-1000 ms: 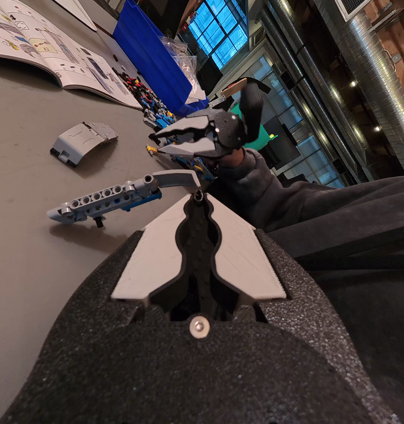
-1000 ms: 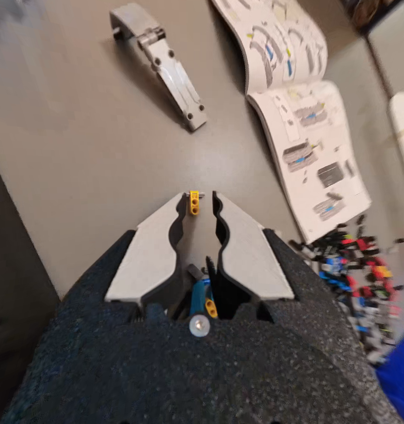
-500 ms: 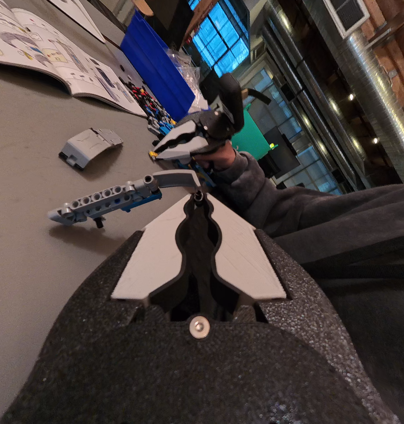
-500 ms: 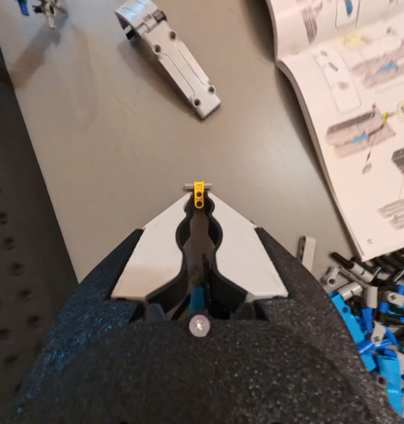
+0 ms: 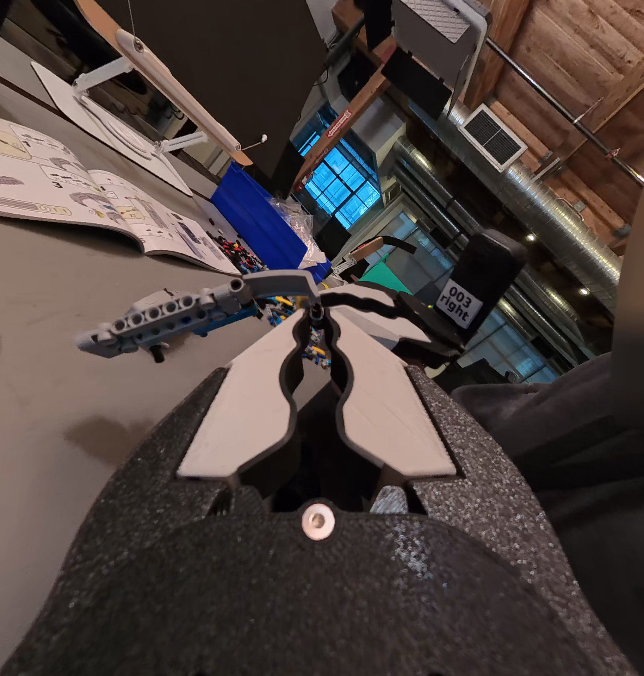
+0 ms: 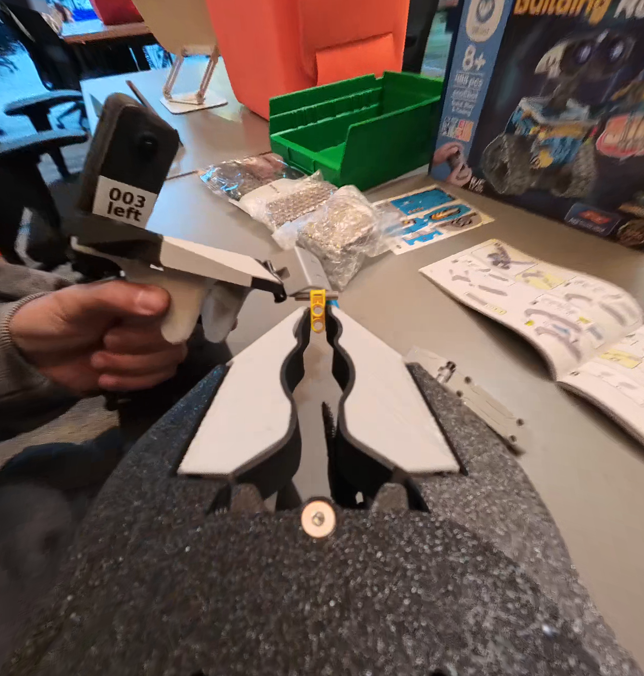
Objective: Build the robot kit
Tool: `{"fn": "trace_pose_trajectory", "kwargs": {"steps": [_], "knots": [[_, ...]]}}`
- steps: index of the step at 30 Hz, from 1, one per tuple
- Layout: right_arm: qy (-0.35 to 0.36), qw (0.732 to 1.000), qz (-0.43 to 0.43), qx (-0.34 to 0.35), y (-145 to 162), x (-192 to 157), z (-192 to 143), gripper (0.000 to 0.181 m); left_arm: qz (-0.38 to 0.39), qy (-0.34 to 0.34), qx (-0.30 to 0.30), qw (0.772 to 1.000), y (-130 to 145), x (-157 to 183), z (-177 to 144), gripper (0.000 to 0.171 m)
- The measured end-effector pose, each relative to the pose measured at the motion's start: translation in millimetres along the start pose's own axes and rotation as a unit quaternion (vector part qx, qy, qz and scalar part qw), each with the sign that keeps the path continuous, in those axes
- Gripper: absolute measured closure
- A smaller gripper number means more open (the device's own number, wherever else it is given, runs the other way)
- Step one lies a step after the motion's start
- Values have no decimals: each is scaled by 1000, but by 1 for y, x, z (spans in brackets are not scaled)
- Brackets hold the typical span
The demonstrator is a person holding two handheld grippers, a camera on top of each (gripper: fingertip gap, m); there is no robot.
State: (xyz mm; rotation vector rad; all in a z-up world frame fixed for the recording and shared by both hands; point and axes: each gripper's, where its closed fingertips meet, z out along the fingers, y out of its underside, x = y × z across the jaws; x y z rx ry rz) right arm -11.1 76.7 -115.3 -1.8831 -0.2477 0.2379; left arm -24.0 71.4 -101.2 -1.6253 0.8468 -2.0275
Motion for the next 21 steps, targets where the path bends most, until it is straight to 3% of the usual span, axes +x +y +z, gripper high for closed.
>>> {"fn": "trace_pose_trajectory", "kwargs": {"steps": [4,8,12,21], "knots": [[24,1000,-1,13,-4,3,1,175,-16,1,35,999,-8,-1,2,166],[-26,990,135,25,-6,-3,5,175,49,-34,115,992,-25,0,-1,166],[-48,978,200,42,-10,-2,0,175,103,-33,98,989,-17,9,9,166],[-37,980,190,41,-9,-1,-7,175,111,-27,101,988,-15,12,15,166]]}}
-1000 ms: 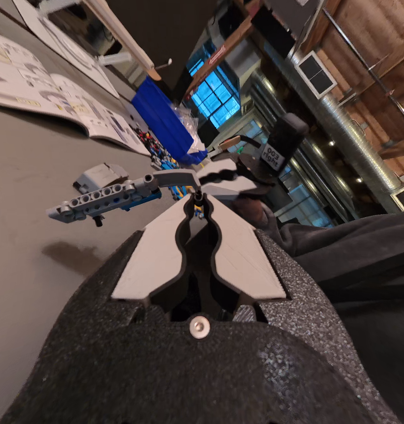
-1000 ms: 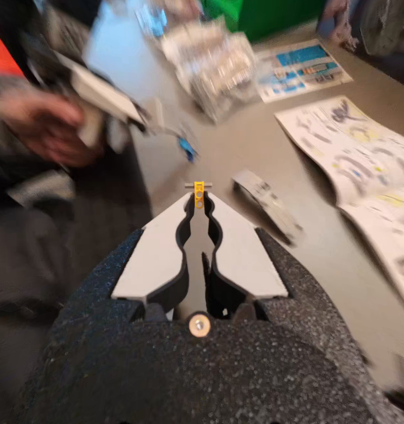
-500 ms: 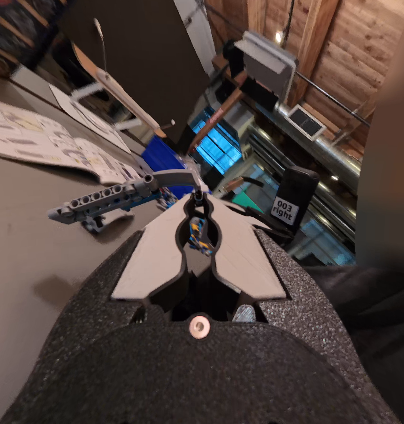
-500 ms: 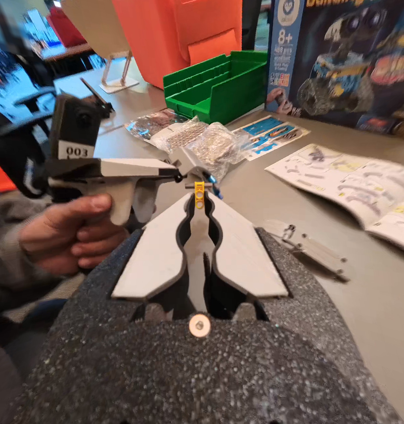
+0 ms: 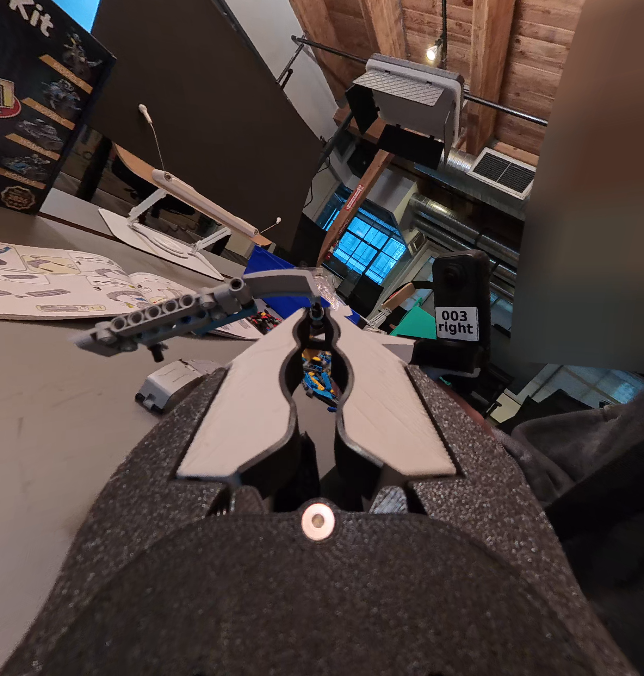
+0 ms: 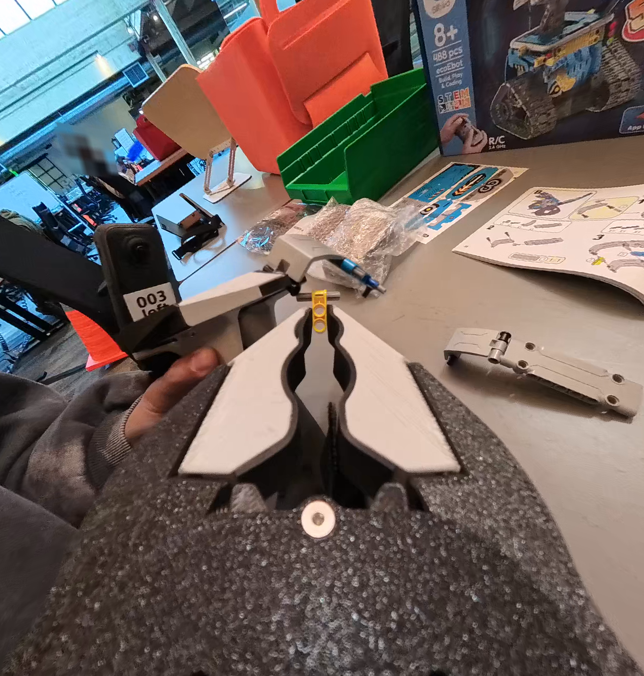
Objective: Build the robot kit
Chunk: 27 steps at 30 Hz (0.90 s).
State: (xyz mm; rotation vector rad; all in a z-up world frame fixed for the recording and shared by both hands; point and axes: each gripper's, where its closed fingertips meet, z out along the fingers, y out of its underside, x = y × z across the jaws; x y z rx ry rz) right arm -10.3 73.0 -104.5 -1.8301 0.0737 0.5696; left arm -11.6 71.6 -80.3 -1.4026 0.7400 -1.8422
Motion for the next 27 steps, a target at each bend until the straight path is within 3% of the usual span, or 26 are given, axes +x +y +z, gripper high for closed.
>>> {"fn": "trace_pose_trajectory", "kwargs": {"steps": [22,25,27], "knots": [[18,1000,3,12,-6,5,-6,175,1,-10,-4,1000,4,-1,2,165],[33,999,-21,19,-10,5,-7,175,3,-11,-9,1000,7,0,4,165],[71,993,-92,12,-11,9,-8,175,-1,-15,-18,1000,10,-1,6,165]]}}
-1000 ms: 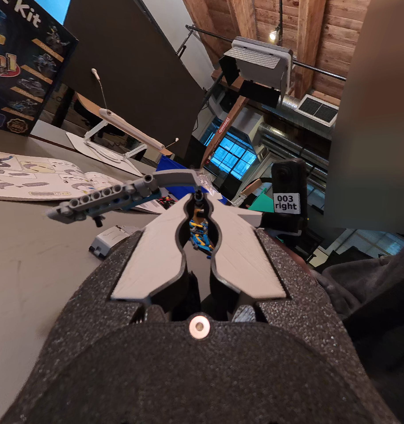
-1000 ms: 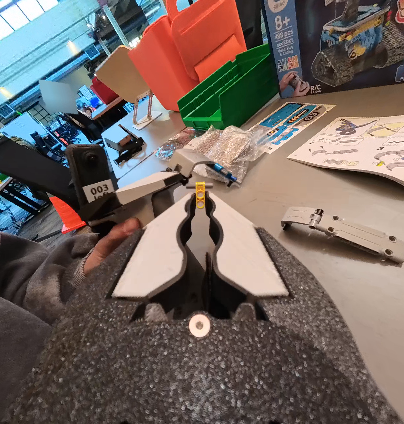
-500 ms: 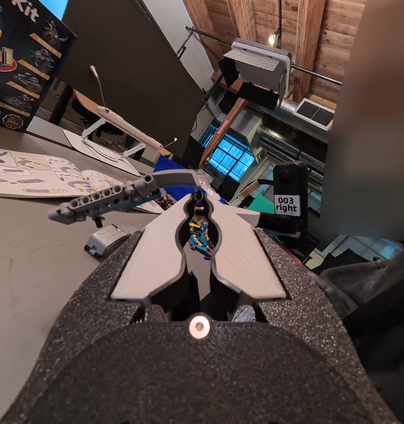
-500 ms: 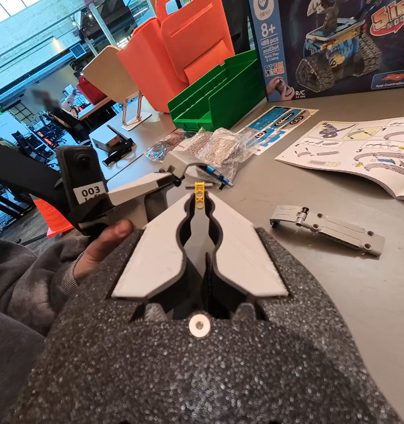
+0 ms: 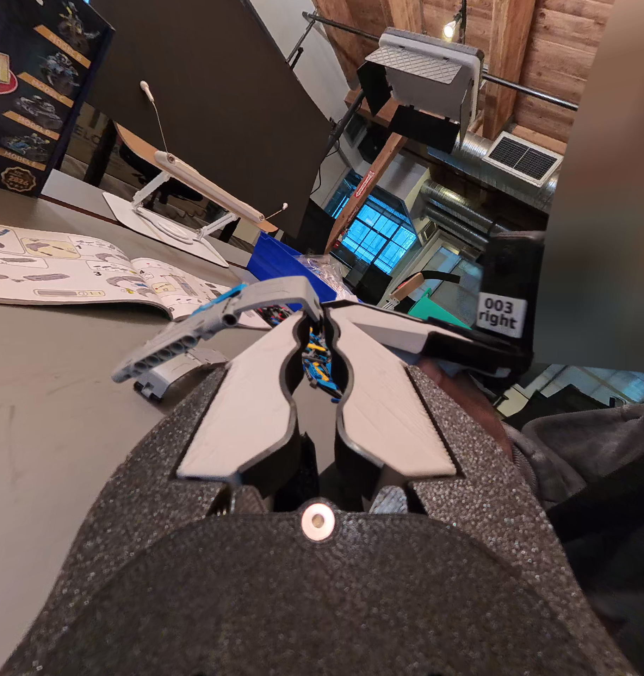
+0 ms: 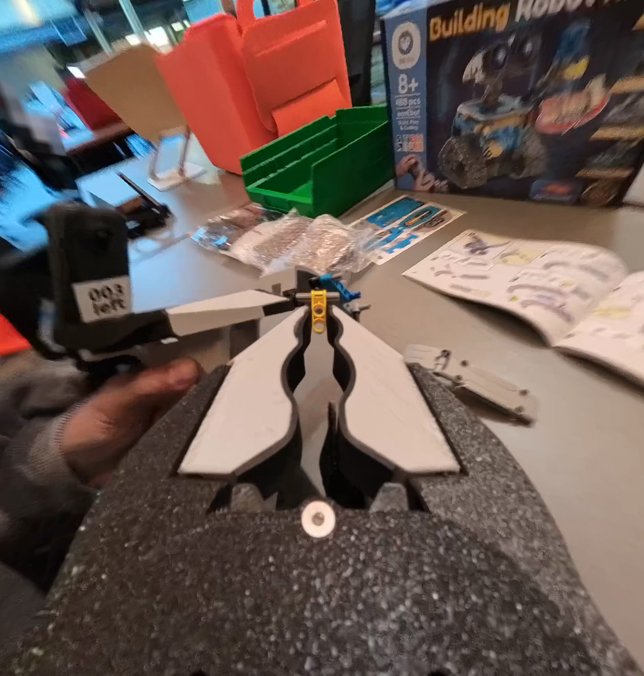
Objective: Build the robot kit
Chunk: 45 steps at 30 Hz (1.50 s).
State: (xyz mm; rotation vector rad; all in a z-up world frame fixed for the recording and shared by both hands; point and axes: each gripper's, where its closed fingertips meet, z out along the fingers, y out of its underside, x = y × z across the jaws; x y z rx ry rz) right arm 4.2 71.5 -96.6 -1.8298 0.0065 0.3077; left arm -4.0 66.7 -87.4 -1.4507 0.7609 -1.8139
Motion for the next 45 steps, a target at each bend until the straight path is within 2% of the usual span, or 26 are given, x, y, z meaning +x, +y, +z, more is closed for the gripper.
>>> {"fn": "trace_pose_trajectory", "kwargs": {"steps": [6,12,17,21,28,32,35,38,45], "knots": [[54,986,-156,-11,5,5,-1,175,-10,-3,-22,1000,6,-2,1,165],[73,980,-182,-8,4,4,-2,175,4,-13,-15,1000,6,-2,0,165],[108,959,-261,-19,4,5,-3,175,3,-23,-24,999,8,-5,1,165],[68,978,-194,-32,5,2,-5,175,30,-23,-21,999,8,-1,0,166],[42,986,-163,-20,6,0,-6,175,22,-12,-15,1000,7,2,0,166],[46,983,-177,-5,7,-4,-5,175,14,-7,-6,1000,5,3,-1,166],[100,960,-260,3,5,1,-5,175,4,-19,-19,1000,9,-2,1,166],[105,951,-291,-7,5,2,-5,175,-2,-22,-28,999,11,-4,1,166],[48,980,-194,-13,10,-4,-3,175,-6,-15,-26,1000,10,-3,1,165]]}}
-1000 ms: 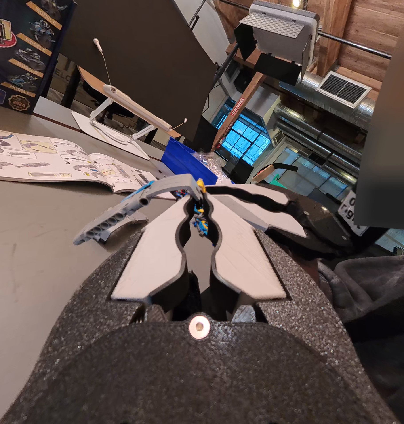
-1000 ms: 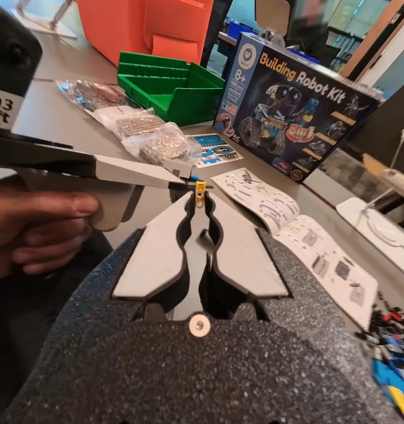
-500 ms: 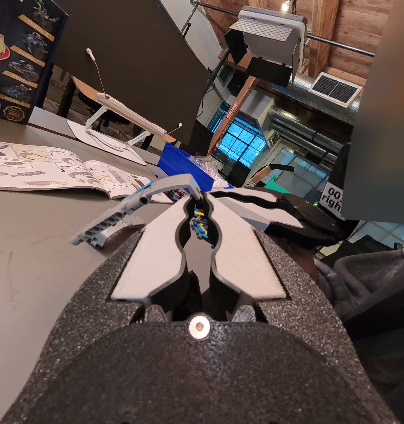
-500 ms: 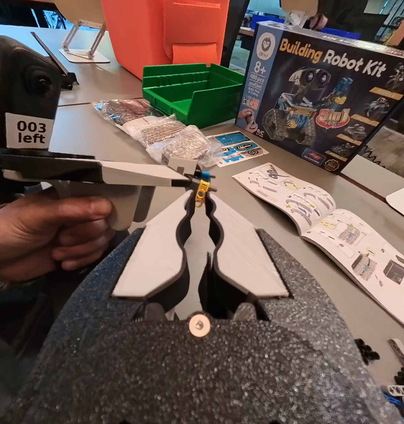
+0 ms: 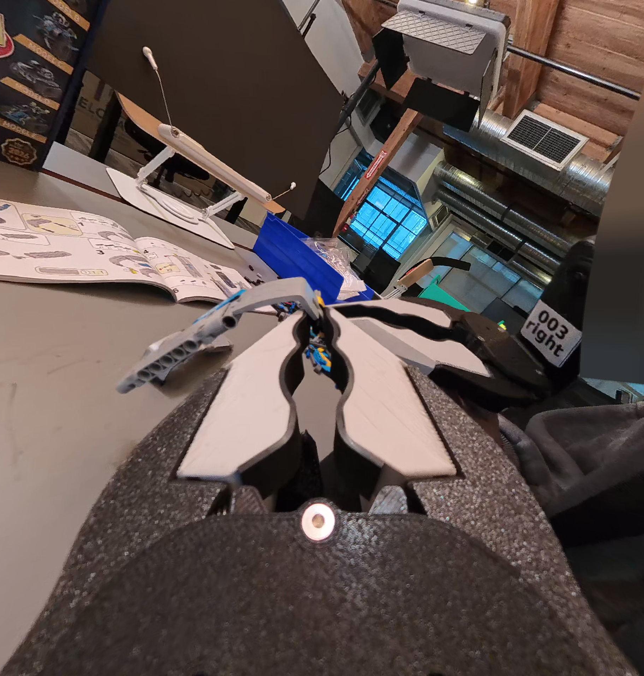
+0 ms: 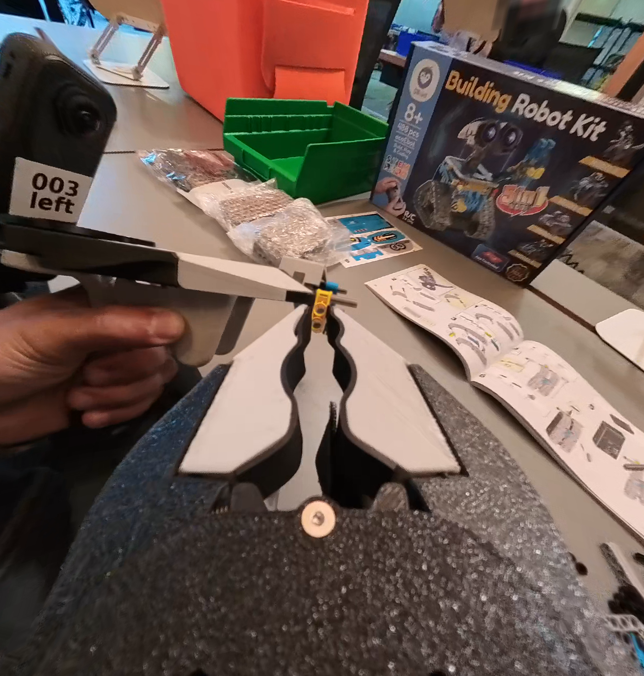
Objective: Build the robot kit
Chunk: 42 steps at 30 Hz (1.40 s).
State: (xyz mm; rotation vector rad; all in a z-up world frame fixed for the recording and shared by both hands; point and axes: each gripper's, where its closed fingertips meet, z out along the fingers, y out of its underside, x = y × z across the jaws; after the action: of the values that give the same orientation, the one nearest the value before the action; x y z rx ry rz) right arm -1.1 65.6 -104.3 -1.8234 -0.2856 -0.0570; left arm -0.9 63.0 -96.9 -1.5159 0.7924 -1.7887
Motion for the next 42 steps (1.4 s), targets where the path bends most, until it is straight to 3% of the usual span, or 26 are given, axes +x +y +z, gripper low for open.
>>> {"fn": "trace_pose_trajectory", "kwargs": {"steps": [9,11,14,16,20,23,26,30,34,36,42], "knots": [[-53,996,72,9,1,0,1,175,-23,23,6,999,-4,1,-3,166],[-79,992,94,15,2,0,0,155,-28,22,12,999,-7,0,-4,166],[-99,988,118,17,5,5,1,149,-31,26,12,999,-7,0,-4,166],[-105,988,115,19,6,9,0,149,-34,28,11,999,-7,1,-5,166],[-105,988,104,-47,35,32,0,161,-20,14,-1,1000,-14,-9,-13,165],[-186,969,115,-114,62,12,2,155,-27,-18,-37,999,-17,-30,-29,165],[-249,952,45,-173,88,-19,4,154,-36,-56,-128,990,-1,-49,-38,166],[-309,922,1,-232,111,-28,8,154,-34,-53,-299,952,43,-56,-44,165],[-318,917,-28,-241,123,-26,16,161,-70,-10,-370,926,64,-46,-50,165],[-309,922,-60,-225,123,-27,21,168,-111,3,-368,923,66,-43,-52,164],[-291,929,-117,-193,115,-28,20,179,-128,-14,-332,935,58,-47,-52,165]]}}
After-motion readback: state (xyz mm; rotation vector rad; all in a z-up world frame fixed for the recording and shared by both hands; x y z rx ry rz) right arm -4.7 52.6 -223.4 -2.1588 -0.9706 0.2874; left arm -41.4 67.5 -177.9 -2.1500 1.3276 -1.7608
